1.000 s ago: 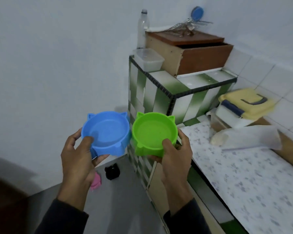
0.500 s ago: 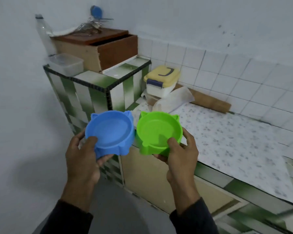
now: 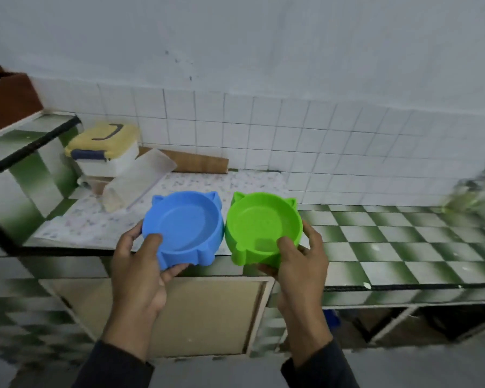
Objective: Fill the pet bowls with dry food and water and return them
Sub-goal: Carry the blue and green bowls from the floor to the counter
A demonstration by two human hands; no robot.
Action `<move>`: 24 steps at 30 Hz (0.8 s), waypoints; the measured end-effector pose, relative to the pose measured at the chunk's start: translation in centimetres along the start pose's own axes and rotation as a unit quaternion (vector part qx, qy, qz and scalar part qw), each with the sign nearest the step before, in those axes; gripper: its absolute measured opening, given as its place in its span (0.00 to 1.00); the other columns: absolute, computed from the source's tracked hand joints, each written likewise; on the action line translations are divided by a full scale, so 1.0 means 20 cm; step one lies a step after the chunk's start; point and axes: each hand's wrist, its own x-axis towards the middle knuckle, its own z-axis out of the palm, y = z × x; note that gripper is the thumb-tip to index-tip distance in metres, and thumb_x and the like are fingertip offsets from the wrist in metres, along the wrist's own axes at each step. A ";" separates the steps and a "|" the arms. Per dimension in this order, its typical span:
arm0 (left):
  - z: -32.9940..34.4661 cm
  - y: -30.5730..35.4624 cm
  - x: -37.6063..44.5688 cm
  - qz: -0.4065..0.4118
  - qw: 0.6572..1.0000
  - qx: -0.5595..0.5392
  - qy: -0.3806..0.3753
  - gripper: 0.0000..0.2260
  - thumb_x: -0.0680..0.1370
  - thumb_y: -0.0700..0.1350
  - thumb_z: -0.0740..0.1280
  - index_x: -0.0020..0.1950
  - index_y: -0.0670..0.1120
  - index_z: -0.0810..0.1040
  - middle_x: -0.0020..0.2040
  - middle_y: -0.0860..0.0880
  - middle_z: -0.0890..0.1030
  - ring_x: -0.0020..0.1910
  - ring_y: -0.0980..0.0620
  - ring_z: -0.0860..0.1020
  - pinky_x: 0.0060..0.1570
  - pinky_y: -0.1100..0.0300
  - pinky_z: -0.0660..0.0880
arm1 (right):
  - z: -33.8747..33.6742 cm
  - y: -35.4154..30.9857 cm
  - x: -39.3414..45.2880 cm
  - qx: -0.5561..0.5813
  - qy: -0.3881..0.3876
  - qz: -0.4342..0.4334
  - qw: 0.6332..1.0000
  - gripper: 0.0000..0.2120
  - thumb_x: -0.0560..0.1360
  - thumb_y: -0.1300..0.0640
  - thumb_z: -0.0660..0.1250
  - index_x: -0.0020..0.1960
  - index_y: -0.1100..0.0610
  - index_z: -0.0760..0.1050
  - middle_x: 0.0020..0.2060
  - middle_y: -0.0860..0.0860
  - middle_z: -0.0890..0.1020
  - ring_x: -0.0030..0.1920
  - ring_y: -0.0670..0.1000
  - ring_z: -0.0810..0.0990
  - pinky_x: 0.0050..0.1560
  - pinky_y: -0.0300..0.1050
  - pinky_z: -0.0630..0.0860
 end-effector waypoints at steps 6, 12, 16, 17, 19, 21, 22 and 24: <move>0.44 -0.27 -0.26 -0.029 0.997 0.017 -0.065 0.13 0.80 0.40 0.71 0.59 0.57 0.81 0.61 0.49 0.80 0.56 0.42 0.82 0.34 0.47 0.83 | -0.51 -0.21 0.15 0.005 0.069 -0.031 0.997 0.24 0.75 0.65 0.67 0.55 0.35 0.78 0.56 0.56 0.80 0.52 0.61 0.83 0.32 0.57 0.83; 0.85 -0.54 -0.55 -0.055 0.990 0.031 -0.128 0.12 0.79 0.40 0.71 0.57 0.57 0.82 0.62 0.47 0.79 0.55 0.41 0.82 0.33 0.48 0.83 | -1.01 -0.40 0.28 0.010 0.136 -0.038 0.990 0.23 0.77 0.65 0.67 0.58 0.36 0.77 0.55 0.50 0.80 0.50 0.57 0.83 0.33 0.56 0.84; 1.13 -0.75 -0.75 -0.074 0.983 0.052 -0.158 0.13 0.79 0.40 0.71 0.59 0.56 0.81 0.61 0.48 0.78 0.56 0.40 0.81 0.35 0.45 0.84 | -1.36 -0.52 0.39 0.016 0.178 -0.044 0.983 0.23 0.76 0.65 0.67 0.62 0.39 0.76 0.58 0.50 0.78 0.53 0.59 0.82 0.33 0.57 0.84; 1.19 -0.80 -0.79 -0.079 0.982 0.056 -0.163 0.13 0.79 0.40 0.71 0.59 0.56 0.81 0.61 0.49 0.79 0.56 0.41 0.81 0.34 0.48 0.84 | -1.44 -0.54 0.40 0.016 0.187 -0.045 0.981 0.23 0.76 0.65 0.67 0.61 0.39 0.76 0.58 0.51 0.79 0.53 0.60 0.83 0.34 0.57 0.84; 1.31 -0.91 -0.88 -0.086 0.978 0.061 -0.178 0.14 0.79 0.40 0.70 0.59 0.57 0.81 0.61 0.49 0.79 0.56 0.43 0.81 0.33 0.52 0.83 | -1.59 -0.58 0.44 0.011 0.207 -0.052 0.977 0.22 0.77 0.64 0.67 0.59 0.37 0.77 0.58 0.53 0.80 0.51 0.61 0.84 0.34 0.58 0.84; 1.41 -1.00 -0.96 -0.092 0.974 0.064 -0.195 0.14 0.79 0.40 0.70 0.60 0.57 0.81 0.61 0.49 0.79 0.56 0.44 0.82 0.32 0.54 0.82 | -1.73 -0.61 0.46 0.015 0.225 -0.063 0.972 0.23 0.77 0.64 0.67 0.57 0.36 0.77 0.57 0.54 0.80 0.50 0.61 0.85 0.33 0.59 0.84; 1.46 -1.04 -1.00 -0.093 0.973 0.067 -0.202 0.15 0.79 0.40 0.70 0.61 0.56 0.80 0.61 0.49 0.80 0.56 0.44 0.82 0.32 0.55 0.82 | -1.79 -0.63 0.48 0.017 0.234 -0.066 0.970 0.23 0.77 0.64 0.67 0.59 0.37 0.77 0.57 0.54 0.80 0.50 0.60 0.85 0.33 0.59 0.84; 1.53 -1.12 -1.06 -0.095 0.971 0.076 -0.206 0.16 0.79 0.40 0.70 0.64 0.55 0.79 0.60 0.49 0.80 0.56 0.44 0.81 0.32 0.55 0.82 | -1.90 -0.64 0.50 0.013 0.253 -0.068 0.965 0.22 0.77 0.65 0.67 0.62 0.39 0.76 0.55 0.54 0.81 0.47 0.57 0.86 0.32 0.57 0.83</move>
